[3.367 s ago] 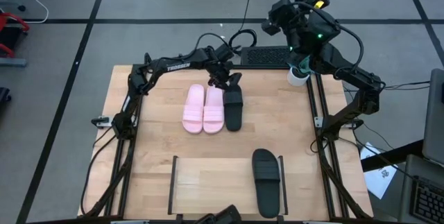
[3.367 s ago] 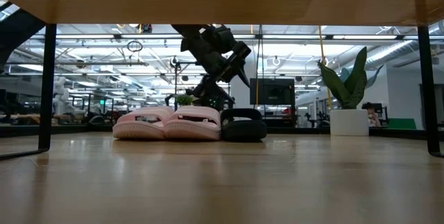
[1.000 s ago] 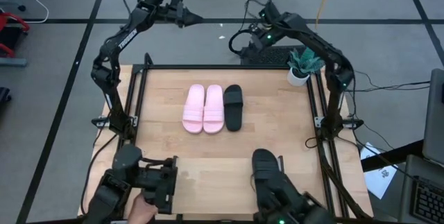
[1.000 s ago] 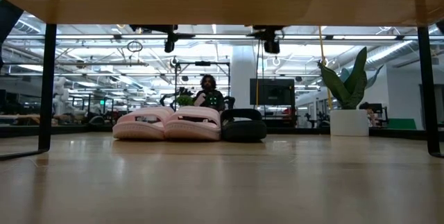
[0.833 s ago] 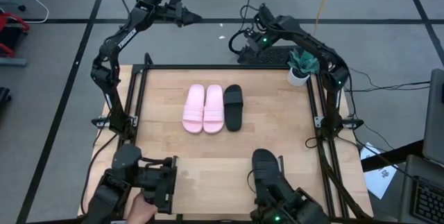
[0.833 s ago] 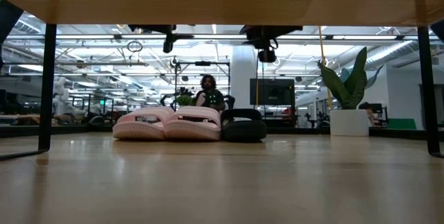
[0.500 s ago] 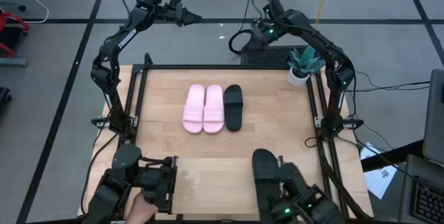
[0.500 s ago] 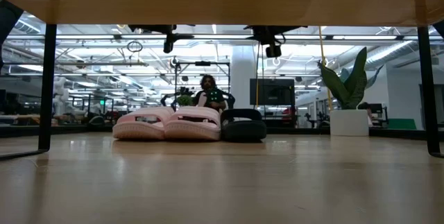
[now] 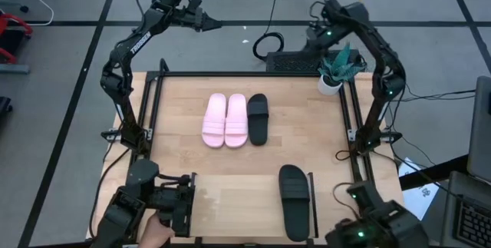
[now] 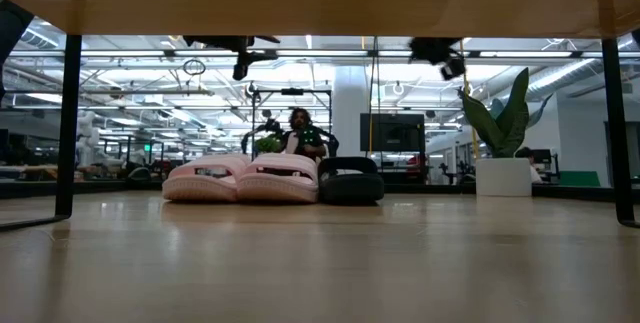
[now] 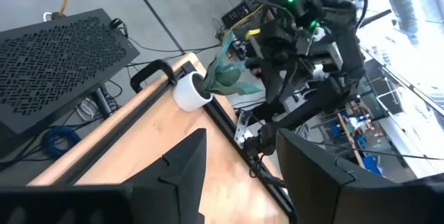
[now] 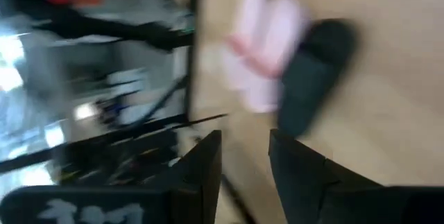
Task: Pick and place slides into the shelf
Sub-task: Put the black slipper on the shelf
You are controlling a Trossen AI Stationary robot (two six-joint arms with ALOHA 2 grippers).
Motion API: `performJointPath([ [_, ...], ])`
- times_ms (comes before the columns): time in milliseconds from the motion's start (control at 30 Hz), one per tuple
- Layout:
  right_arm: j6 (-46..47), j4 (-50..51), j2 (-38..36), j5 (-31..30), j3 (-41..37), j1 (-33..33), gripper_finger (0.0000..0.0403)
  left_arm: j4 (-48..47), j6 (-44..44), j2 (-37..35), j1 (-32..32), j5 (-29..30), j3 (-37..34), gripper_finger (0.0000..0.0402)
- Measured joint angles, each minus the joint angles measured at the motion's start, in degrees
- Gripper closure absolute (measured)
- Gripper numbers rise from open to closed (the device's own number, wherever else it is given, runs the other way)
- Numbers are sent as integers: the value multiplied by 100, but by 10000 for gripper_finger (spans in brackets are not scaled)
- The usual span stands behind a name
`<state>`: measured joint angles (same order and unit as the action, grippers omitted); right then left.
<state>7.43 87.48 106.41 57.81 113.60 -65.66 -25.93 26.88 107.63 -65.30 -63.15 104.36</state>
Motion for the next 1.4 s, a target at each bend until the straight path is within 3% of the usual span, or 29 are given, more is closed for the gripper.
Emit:
performJointPath([
  [267,-350,264,-505,-298,-2,367,293,2,-310,2,40,-146,0,227],
  [433,-608,262,-795,-998,-1,865,293,-33,-1203,-39,462,-743,-2,227],
  [533,-677,252,-860,-1546,0,1229,293,-34,-1657,-126,879,-717,-2,227],
  [733,-829,257,-984,-1803,-2,2285,293,-804,-2530,-493,1627,199,-4,227],
  [967,-799,254,-1248,-2786,-4,3133,293,-3425,-3933,-1013,2527,2811,-2,227],
  [1067,-587,246,-1390,-3312,-4,3235,293,-4332,-4338,-1092,2788,3426,-2,227],
  [1167,-279,168,-1555,-3725,-4,3241,293,-4896,-4761,-1100,2945,3505,-2,227],
  [1300,16,-275,-1764,-4167,-4,3212,293,-4766,-5054,-880,2894,3409,-4,227],
  [1400,180,-754,-1911,-4226,-4,3188,293,-4484,-4909,-554,2661,2406,-4,227],
])
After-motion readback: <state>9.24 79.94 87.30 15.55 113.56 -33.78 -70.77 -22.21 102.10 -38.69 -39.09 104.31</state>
